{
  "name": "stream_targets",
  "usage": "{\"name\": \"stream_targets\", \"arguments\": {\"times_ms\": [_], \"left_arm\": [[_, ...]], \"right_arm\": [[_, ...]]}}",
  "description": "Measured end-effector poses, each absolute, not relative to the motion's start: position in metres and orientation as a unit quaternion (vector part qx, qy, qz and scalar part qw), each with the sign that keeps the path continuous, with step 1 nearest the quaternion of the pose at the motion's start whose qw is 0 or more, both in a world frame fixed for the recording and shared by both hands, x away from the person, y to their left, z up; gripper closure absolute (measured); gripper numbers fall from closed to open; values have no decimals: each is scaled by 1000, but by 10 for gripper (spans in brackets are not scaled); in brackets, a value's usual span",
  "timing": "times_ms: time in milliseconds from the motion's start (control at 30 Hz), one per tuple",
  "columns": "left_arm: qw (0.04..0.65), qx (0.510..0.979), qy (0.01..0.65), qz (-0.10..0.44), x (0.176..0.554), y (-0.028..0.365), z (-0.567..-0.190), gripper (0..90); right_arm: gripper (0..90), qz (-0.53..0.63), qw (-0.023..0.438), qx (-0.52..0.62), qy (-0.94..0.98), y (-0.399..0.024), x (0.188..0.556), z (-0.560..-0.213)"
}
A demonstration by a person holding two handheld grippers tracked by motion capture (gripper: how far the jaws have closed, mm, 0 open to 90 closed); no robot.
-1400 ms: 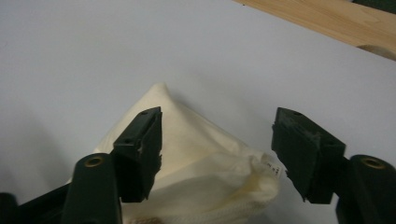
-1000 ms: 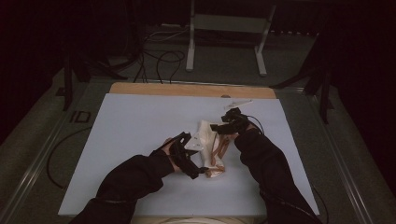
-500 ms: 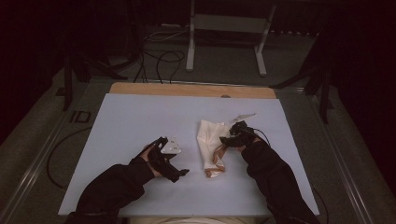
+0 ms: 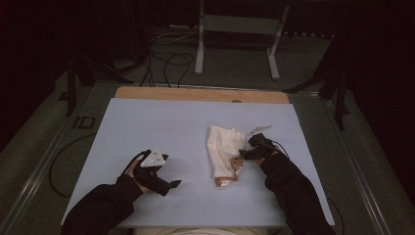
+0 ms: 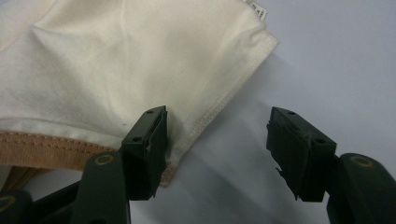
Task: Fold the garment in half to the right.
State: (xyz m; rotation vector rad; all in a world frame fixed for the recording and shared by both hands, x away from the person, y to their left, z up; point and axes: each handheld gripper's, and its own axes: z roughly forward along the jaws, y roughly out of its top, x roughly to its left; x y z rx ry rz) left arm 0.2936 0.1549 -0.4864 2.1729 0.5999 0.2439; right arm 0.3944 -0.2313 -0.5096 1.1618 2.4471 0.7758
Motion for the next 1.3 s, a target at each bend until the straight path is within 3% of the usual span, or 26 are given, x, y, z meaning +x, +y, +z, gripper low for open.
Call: {"name": "stream_targets", "arguments": {"times_ms": [333,400,800,1000,1167,1300], "left_arm": [[460,847,251,92,283,165,-501,14],[473,837,258,95,280,166,-504,14],[469,840,255,98,278,167,-508,14],[470,839,256,98,279,168,-508,13],[471,839,256,95,279,168,-509,13],[474,837,258,94,280,169,-508,14]], "right_arm": [[462,317,163,404,843,-232,404,-490],[516,342,153,415,829,-235,415,-484],[565,315,117,444,831,-232,447,-504],[693,294,107,440,842,-230,448,-511],[865,298,101,430,846,-227,447,-511],[888,297,113,422,849,-224,446,-508]]}}
